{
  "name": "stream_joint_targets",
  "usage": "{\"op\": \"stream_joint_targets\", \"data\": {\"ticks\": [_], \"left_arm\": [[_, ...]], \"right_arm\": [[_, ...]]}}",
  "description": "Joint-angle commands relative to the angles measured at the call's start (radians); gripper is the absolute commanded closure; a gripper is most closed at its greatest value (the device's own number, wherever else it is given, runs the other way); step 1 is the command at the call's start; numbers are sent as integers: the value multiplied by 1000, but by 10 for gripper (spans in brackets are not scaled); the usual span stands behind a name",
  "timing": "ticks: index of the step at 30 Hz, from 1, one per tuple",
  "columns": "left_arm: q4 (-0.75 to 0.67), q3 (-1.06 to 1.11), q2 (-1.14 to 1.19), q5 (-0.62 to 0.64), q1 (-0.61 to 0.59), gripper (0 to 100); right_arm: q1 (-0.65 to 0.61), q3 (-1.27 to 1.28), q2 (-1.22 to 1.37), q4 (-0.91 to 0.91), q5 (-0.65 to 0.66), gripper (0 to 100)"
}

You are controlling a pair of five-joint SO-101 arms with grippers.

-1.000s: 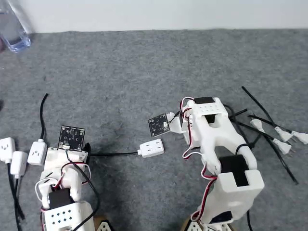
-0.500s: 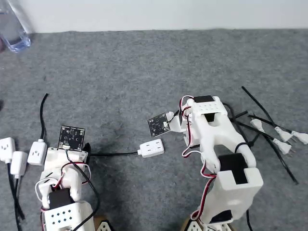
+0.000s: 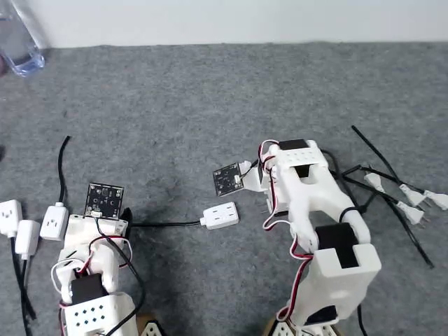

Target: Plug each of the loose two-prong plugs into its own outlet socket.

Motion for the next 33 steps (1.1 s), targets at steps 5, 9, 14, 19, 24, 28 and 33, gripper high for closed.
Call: {"op": "stream_joint_targets", "data": {"ticks": [5, 9, 14, 19, 24, 28, 33], "left_arm": [[2, -5, -12, -8, -6, 754], [2, -5, -12, -8, -6, 754], [2, -5, -12, -8, -6, 754], [2, -5, -12, -8, -6, 754], [2, -5, -12, -8, -6, 754], [2, -5, -12, -8, -6, 754], [2, -5, -12, -8, -6, 754]], "right_arm": [[-25, 17, 1, 22, -12, 958], [-24, 17, 1, 19, -8, 875], [-25, 17, 1, 28, 43, 909], [-25, 14, 1, 47, 126, 908], [-25, 12, 1, 58, 204, 908], [-25, 11, 1, 56, 218, 908], [-25, 5, -31, 58, 212, 899]]}}
